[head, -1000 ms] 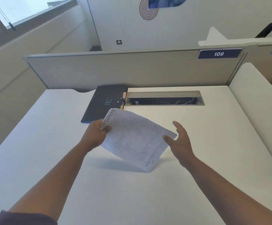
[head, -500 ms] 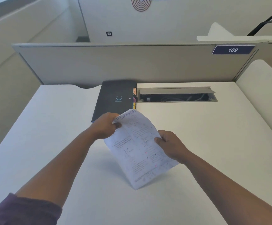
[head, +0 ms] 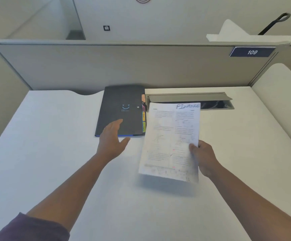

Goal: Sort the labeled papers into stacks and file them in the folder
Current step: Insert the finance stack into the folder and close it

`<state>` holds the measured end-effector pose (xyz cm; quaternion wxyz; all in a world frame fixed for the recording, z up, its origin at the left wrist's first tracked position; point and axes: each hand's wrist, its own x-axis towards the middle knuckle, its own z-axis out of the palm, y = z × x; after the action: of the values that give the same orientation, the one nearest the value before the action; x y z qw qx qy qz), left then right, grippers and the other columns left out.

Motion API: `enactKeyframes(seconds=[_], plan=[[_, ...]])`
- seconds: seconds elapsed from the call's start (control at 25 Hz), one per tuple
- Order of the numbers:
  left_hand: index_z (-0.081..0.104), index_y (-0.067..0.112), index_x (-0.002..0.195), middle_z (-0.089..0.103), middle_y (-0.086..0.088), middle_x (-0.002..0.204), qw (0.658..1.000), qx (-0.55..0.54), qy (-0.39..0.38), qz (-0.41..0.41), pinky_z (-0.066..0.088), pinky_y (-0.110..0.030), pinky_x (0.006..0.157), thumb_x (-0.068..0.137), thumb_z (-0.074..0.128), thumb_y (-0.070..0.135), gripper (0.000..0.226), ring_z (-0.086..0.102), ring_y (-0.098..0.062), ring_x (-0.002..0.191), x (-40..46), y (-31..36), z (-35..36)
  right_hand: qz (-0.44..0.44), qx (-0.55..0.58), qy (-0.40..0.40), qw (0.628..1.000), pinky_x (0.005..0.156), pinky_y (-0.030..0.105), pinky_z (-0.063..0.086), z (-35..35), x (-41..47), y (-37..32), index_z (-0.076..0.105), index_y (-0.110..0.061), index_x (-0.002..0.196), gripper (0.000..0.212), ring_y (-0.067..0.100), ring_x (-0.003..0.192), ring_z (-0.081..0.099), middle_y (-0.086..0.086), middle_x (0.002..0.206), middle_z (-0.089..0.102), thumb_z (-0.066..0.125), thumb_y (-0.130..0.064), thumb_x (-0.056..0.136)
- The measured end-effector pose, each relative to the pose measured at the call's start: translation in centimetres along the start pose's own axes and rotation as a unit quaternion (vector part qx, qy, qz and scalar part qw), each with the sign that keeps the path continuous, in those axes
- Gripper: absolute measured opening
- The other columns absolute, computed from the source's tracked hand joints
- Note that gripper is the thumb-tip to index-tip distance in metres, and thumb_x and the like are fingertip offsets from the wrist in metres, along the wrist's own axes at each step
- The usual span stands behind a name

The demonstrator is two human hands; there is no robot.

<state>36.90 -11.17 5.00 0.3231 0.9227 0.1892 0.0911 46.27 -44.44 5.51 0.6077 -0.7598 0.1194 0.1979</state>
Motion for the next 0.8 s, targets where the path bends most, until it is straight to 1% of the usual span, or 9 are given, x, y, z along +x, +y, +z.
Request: enactKeyframes(seconds=[0.08, 0.16, 0.2, 0.32, 0.4, 0.56, 0.64, 0.72, 0.8], plan=[[0.035, 0.022, 0.159, 0.039, 0.000, 0.164, 0.998, 0.048, -0.034, -0.010, 0.032, -0.049, 0.121, 0.089, 0.080, 0.038, 0.085, 0.031, -0.027, 0.153, 0.5, -1.1, 1.5, 0.026, 0.038, 0.050, 0.998, 0.080, 0.035, 0.059, 0.1, 2.4, 0.4, 0.073, -0.015, 0.105, 0.021, 0.018, 0.093, 0.073, -0.001, 0.108, 0.076, 0.053, -0.007, 0.104], [0.029, 0.023, 0.161, 0.030, -0.001, 0.169, 0.994, 0.097, -0.055, -0.005, 0.025, -0.051, 0.124, 0.089, 0.078, 0.046, 0.090, 0.019, -0.027, 0.159, 1.3, -2.0, 3.2, 0.051, 0.067, 0.081, 0.993, 0.097, 0.044, 0.056, 0.4, 4.6, 0.8, 0.072, -0.012, 0.111, 0.020, 0.025, 0.104, 0.070, 0.001, 0.114, 0.074, 0.053, -0.009, 0.103], [0.028, 0.023, 0.162, 0.026, -0.001, 0.170, 0.992, 0.115, -0.060, 0.000, 0.022, -0.052, 0.124, 0.090, 0.076, 0.049, 0.091, 0.014, -0.027, 0.160, 1.8, -2.3, 3.9, 0.059, 0.081, 0.092, 0.991, 0.099, 0.044, 0.055, 0.8, 5.5, 0.9, 0.071, -0.014, 0.109, 0.019, 0.026, 0.105, 0.069, 0.000, 0.113, 0.074, 0.054, -0.010, 0.103], [0.028, 0.023, 0.161, 0.019, -0.004, 0.173, 0.984, 0.167, -0.055, 0.025, 0.021, -0.056, 0.124, 0.089, 0.072, 0.060, 0.092, 0.007, -0.028, 0.161, 3.6, -2.8, 5.4, 0.057, 0.078, 0.111, 0.989, 0.086, 0.035, 0.056, 1.9, 7.7, 0.6, 0.071, -0.018, 0.096, 0.020, 0.020, 0.095, 0.069, -0.004, 0.104, 0.074, 0.053, -0.012, 0.100], [0.027, 0.025, 0.161, 0.017, -0.005, 0.173, 0.976, 0.207, -0.050, 0.045, 0.021, -0.057, 0.124, 0.087, 0.071, 0.064, 0.095, 0.006, -0.031, 0.161, 5.0, -2.9, 6.2, 0.046, 0.068, 0.112, 0.990, 0.075, 0.029, 0.054, 2.8, 9.1, 0.5, 0.070, -0.017, 0.094, 0.021, 0.016, 0.086, 0.067, -0.007, 0.098, 0.073, 0.050, -0.011, 0.098], [0.036, 0.023, 0.158, 0.025, -0.009, 0.171, 0.963, 0.252, -0.043, 0.090, 0.026, -0.059, 0.122, 0.088, 0.072, 0.061, 0.087, 0.016, -0.036, 0.159, 6.8, -3.0, 7.0, 0.014, 0.011, 0.118, 0.993, 0.056, 0.024, 0.040, 4.4, 11.2, -0.3, 0.056, -0.019, 0.076, 0.021, 0.014, 0.066, 0.050, -0.011, 0.074, 0.057, 0.046, -0.011, 0.094], [0.038, 0.022, 0.157, 0.027, -0.008, 0.170, 0.966, 0.236, -0.046, 0.095, 0.026, -0.058, 0.122, 0.090, 0.071, 0.055, 0.081, 0.019, -0.035, 0.158, 7.1, -3.5, 7.3, -0.004, -0.006, 0.115, 0.993, 0.047, 0.017, 0.037, 4.7, 12.0, -0.6, 0.049, -0.023, 0.069, 0.028, 0.011, 0.060, 0.045, -0.014, 0.066, 0.052, 0.047, -0.010, 0.094], [0.039, 0.021, 0.158, 0.028, -0.005, 0.171, 0.980, 0.183, -0.051, 0.063, 0.023, -0.056, 0.124, 0.094, 0.068, 0.044, 0.074, 0.022, -0.033, 0.158, 7.2, -3.8, 7.9, -0.016, -0.011, 0.108, 0.994, 0.046, 0.012, 0.039, 4.5, 12.4, -0.4, 0.051, -0.023, 0.069, 0.030, 0.009, 0.059, 0.049, -0.013, 0.068, 0.056, 0.048, -0.010, 0.096], [0.041, 0.018, 0.156, 0.031, -0.005, 0.170, 0.994, 0.101, -0.035, -0.014, 0.018, -0.053, 0.127, 0.096, 0.066, 0.032, 0.066, 0.027, -0.030, 0.156, 7.4, -3.3, 8.8, -0.022, -0.014, 0.095, 0.995, 0.057, 0.019, 0.047, 4.4, 12.6, 0.2, 0.059, -0.017, 0.077, 0.024, 0.010, 0.066, 0.057, -0.008, 0.080, 0.066, 0.050, -0.011, 0.098]])
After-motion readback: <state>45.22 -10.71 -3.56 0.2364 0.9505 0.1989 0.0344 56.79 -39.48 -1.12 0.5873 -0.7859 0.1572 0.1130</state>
